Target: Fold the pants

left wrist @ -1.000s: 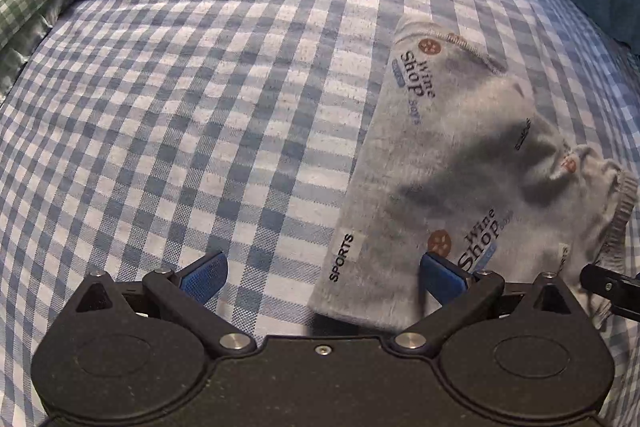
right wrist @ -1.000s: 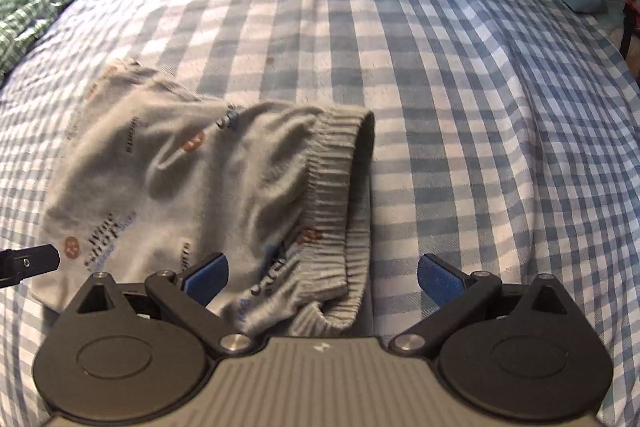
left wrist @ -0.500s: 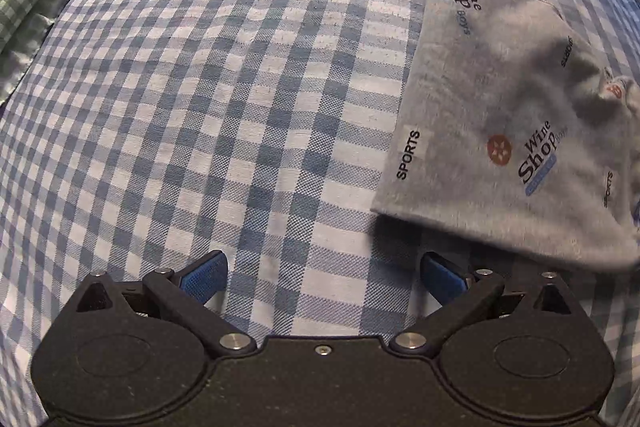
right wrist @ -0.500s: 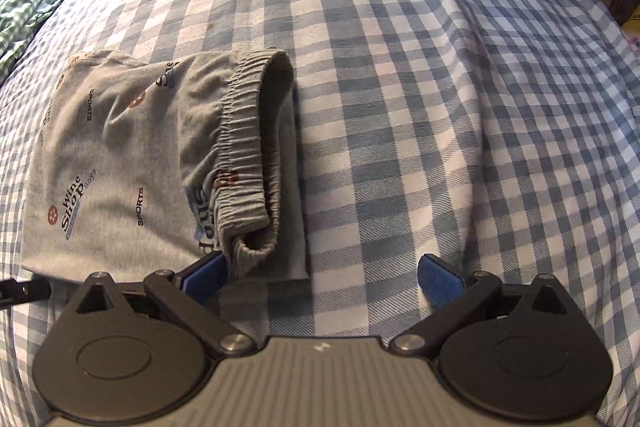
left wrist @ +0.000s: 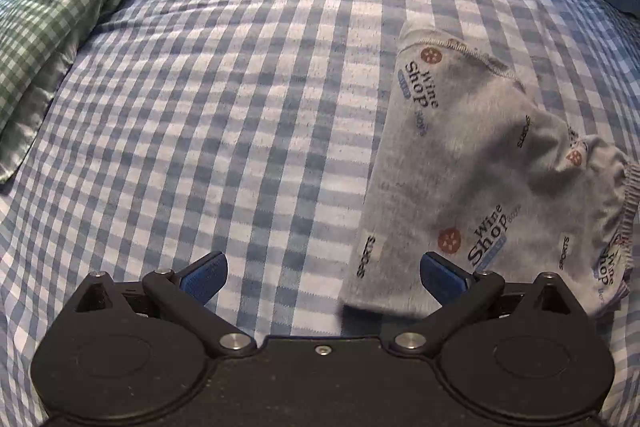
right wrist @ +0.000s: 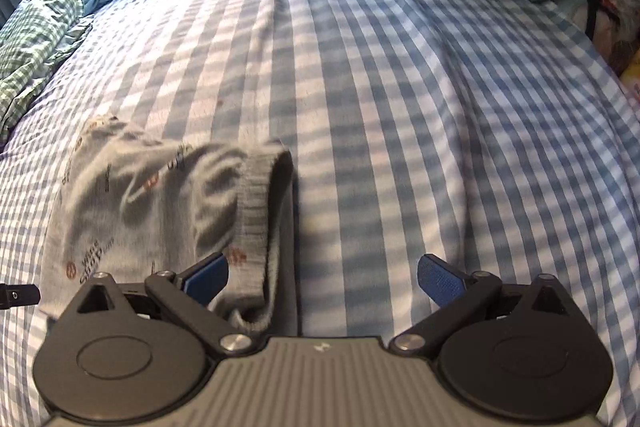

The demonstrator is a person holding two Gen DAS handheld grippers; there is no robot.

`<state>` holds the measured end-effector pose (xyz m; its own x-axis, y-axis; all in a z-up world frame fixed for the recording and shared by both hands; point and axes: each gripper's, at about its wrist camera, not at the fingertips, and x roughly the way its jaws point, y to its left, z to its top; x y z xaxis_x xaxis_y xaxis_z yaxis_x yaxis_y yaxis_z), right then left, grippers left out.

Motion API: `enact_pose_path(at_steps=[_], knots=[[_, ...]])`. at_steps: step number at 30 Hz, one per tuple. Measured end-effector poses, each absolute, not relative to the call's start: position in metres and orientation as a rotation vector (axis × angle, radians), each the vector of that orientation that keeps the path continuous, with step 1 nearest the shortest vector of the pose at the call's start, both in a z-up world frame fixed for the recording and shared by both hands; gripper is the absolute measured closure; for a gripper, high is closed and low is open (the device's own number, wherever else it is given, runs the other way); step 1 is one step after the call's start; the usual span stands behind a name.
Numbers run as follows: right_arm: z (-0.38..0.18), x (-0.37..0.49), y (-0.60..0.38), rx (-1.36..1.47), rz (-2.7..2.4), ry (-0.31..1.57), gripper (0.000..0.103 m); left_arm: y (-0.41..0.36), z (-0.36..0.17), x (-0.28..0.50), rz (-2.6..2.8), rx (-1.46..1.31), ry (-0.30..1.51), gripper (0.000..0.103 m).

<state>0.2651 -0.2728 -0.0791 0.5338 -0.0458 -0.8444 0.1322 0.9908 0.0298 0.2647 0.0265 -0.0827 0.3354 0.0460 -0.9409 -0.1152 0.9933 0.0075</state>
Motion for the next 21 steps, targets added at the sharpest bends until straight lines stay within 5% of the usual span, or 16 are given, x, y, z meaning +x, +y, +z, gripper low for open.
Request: enact_pose_path(at_steps=[21], knots=[[-0.123,0.348,-0.274,-0.046,-0.144,1.018,0.0,0.023,-0.132,0.398,0.119,-0.052,1.196,0.0]])
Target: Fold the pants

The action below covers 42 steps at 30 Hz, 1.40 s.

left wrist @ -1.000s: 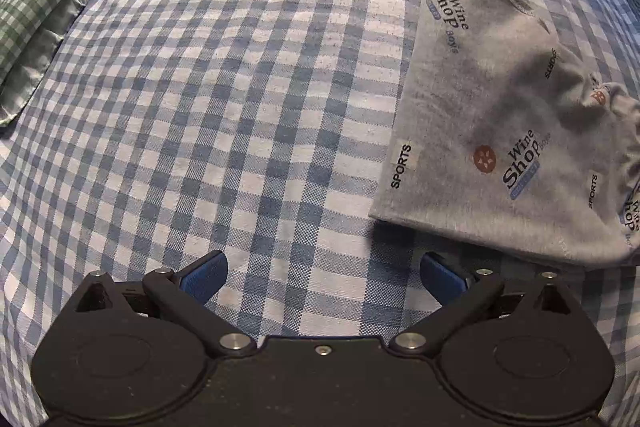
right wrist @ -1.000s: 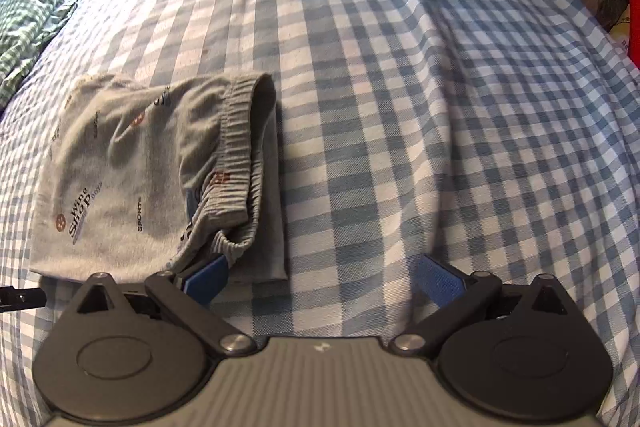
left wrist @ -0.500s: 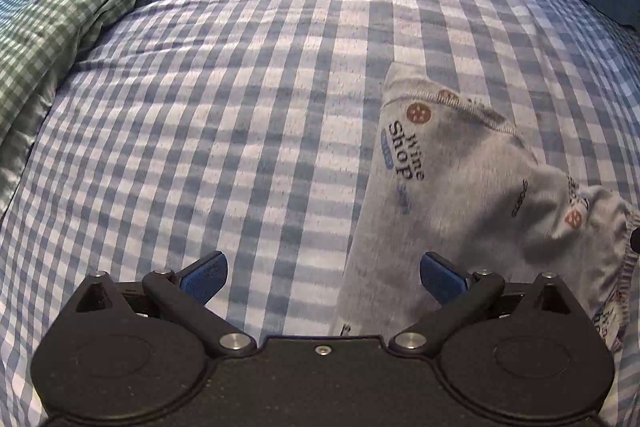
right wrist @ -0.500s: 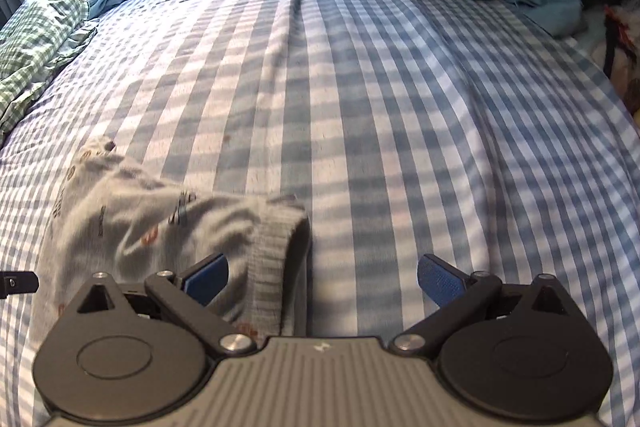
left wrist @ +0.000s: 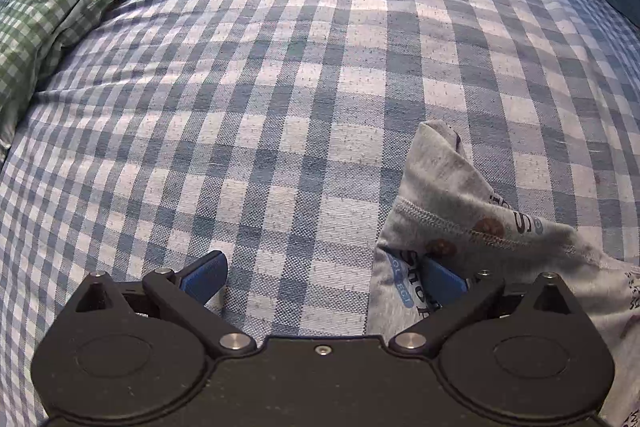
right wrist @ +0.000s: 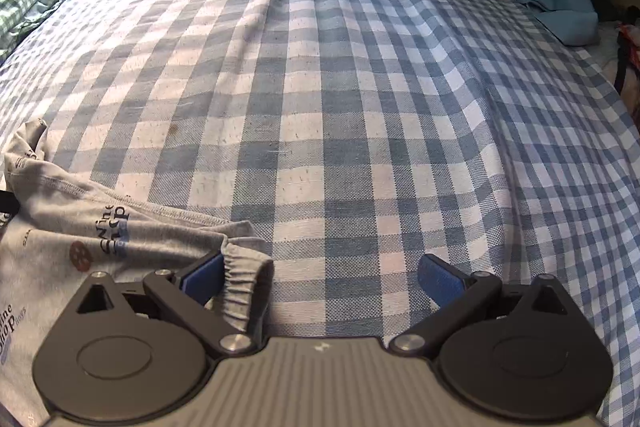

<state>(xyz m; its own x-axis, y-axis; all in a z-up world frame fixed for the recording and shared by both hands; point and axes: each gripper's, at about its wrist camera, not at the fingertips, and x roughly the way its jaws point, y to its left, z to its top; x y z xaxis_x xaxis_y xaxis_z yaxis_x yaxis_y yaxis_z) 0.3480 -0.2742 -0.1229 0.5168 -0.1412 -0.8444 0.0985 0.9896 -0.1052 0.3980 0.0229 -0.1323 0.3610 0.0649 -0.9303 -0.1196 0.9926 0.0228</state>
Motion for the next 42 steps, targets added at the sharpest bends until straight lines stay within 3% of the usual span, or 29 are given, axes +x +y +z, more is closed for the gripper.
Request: enact_pose_path(at_steps=[6,19,29,36,42], knots=[[-0.1,0.312,-0.269,0.0,-0.106,0.969,0.0,0.023,-0.114,0.369,0.095,-0.06,1.169,0.001],[-0.117,0.239,-0.256,0.027,-0.082,1.095,0.0,0.018,-0.13,0.263,0.088,-0.154,1.295,0.001],[-0.104,0.29,-0.281,0.202,0.196,1.031,0.0,0.023,-0.099,0.288,-0.045,-0.151,1.179,0.001],[-0.136,0.347,-0.298,0.357,0.246,1.117,0.0,0.009,-0.118,0.322,-0.08,-0.141,1.19,0.001],[-0.144,0.347,-0.321,0.496,0.273,1.076,0.0,0.015,-0.14,0.322,-0.071,-0.188,1.209,0.001]])
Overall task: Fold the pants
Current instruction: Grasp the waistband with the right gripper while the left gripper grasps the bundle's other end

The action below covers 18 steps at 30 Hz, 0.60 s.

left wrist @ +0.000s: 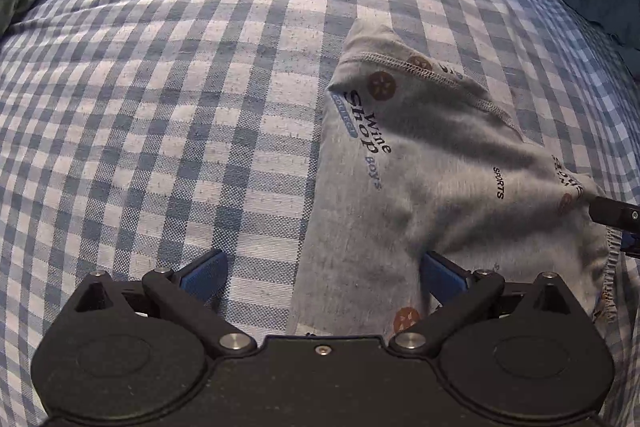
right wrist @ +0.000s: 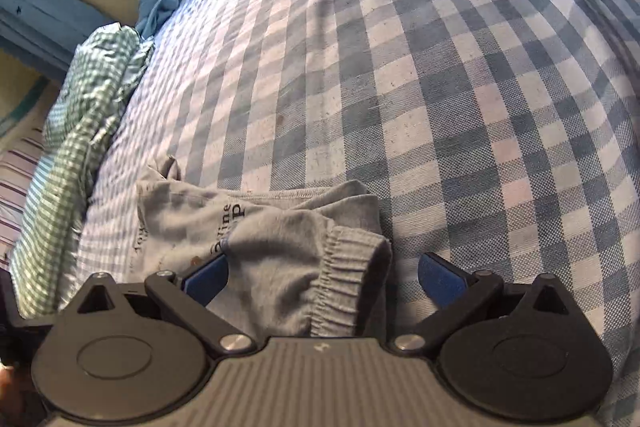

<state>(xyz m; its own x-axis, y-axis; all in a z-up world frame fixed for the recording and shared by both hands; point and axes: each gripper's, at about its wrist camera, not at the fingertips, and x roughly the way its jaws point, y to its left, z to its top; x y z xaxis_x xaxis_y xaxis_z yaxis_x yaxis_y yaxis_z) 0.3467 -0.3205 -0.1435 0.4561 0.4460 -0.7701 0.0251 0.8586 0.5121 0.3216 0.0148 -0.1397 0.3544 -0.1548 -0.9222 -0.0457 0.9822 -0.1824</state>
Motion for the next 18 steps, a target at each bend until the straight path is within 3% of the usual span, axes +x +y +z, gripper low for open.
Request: enact_pose_path(at_steps=[10,12,14,16,18], knots=[[-0.144,0.326,-0.327,0.6,0.254,1.02,0.001,0.025,-0.14,0.305,-0.021,-0.221,1.274,0.001],[-0.141,0.325,-0.321,0.529,0.215,1.031,0.013,0.028,-0.138,0.302,-0.009,-0.235,1.289,0.006],[-0.138,0.321,-0.314,0.468,0.191,1.038,0.035,0.031,-0.137,0.301,-0.011,-0.25,1.291,0.013],[-0.139,0.318,-0.316,0.496,0.204,1.051,0.049,0.034,-0.132,0.299,-0.021,-0.272,1.293,0.023],[-0.137,0.315,-0.315,0.494,0.194,1.052,0.056,0.033,-0.127,0.299,-0.044,-0.285,1.301,0.046]])
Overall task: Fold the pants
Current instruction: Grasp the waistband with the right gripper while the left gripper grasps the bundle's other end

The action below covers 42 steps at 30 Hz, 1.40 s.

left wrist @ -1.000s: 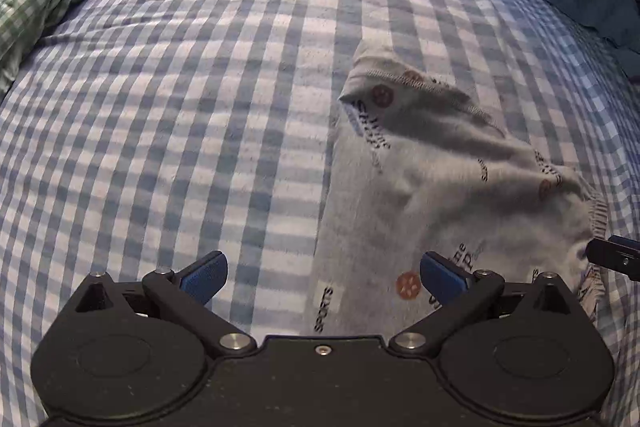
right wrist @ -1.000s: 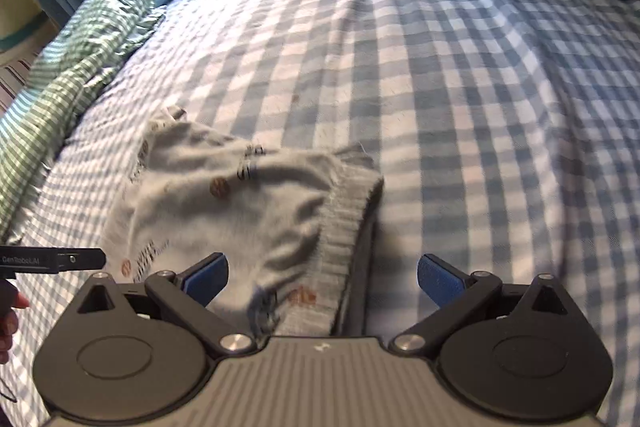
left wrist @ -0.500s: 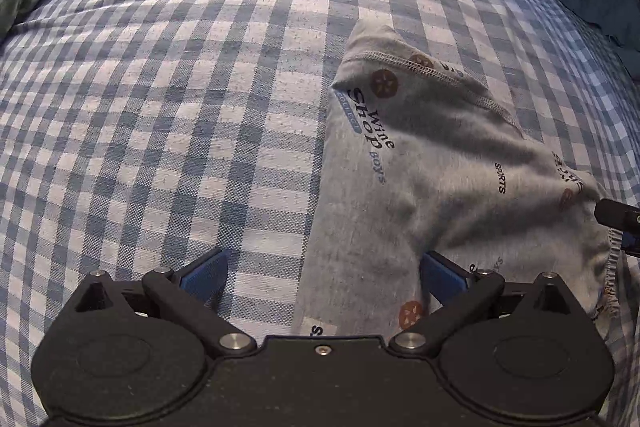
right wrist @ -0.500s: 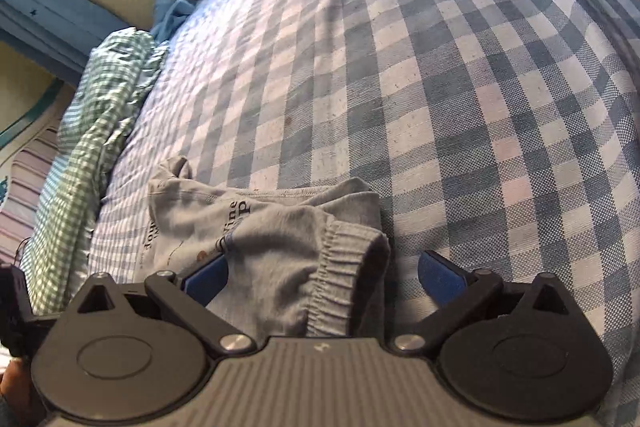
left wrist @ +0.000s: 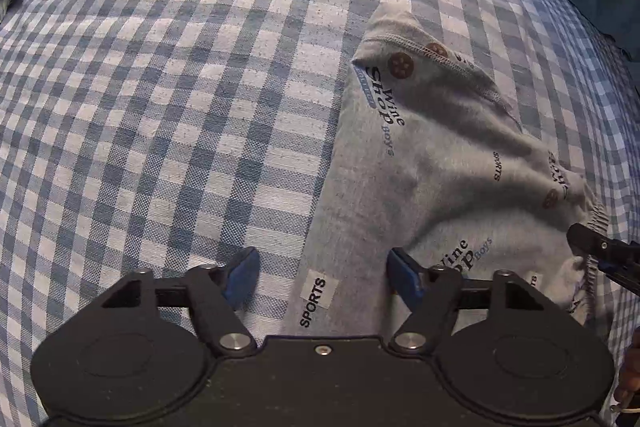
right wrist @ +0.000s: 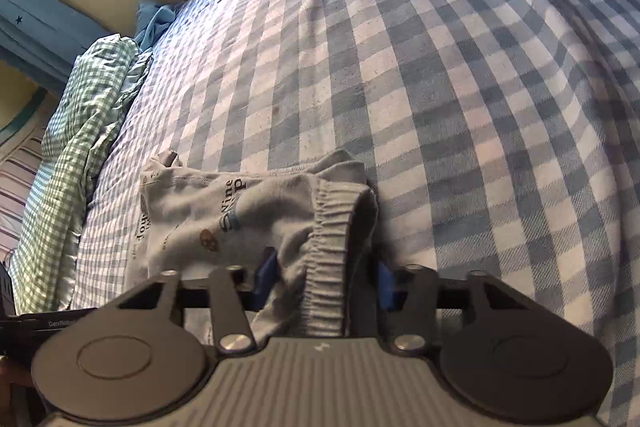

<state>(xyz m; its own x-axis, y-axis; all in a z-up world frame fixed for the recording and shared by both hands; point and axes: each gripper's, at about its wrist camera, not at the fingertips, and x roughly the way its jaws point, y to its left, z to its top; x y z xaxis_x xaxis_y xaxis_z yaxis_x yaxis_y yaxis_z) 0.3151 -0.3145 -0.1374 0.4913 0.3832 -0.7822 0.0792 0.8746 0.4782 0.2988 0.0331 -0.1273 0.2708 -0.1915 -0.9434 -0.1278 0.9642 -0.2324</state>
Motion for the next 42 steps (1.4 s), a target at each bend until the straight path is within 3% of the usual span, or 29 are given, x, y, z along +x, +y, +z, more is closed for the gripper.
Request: enact_pose_path(at_steps=[2,6,9,23,34,42], knots=[[-0.135,0.313,-0.311,0.486,0.192,1.051,0.067,0.031,-0.122,0.299,-0.068,-0.292,1.306,0.063],[-0.127,0.31,-0.304,0.465,0.176,1.054,0.081,0.02,-0.11,0.296,-0.066,-0.23,1.306,0.084],[-0.119,0.306,-0.305,0.471,0.164,1.055,0.087,0.013,-0.1,0.29,-0.069,-0.196,1.278,0.088],[-0.069,0.235,-0.3,0.47,0.209,1.053,0.091,-0.002,-0.049,0.232,-0.132,-0.251,1.218,0.09],[-0.071,0.145,-0.286,0.497,0.181,1.114,0.091,0.014,-0.056,0.131,-0.15,-0.27,1.292,0.09],[-0.07,0.105,-0.266,0.556,0.099,1.096,0.091,0.029,-0.062,0.101,-0.169,-0.285,1.331,0.09]])
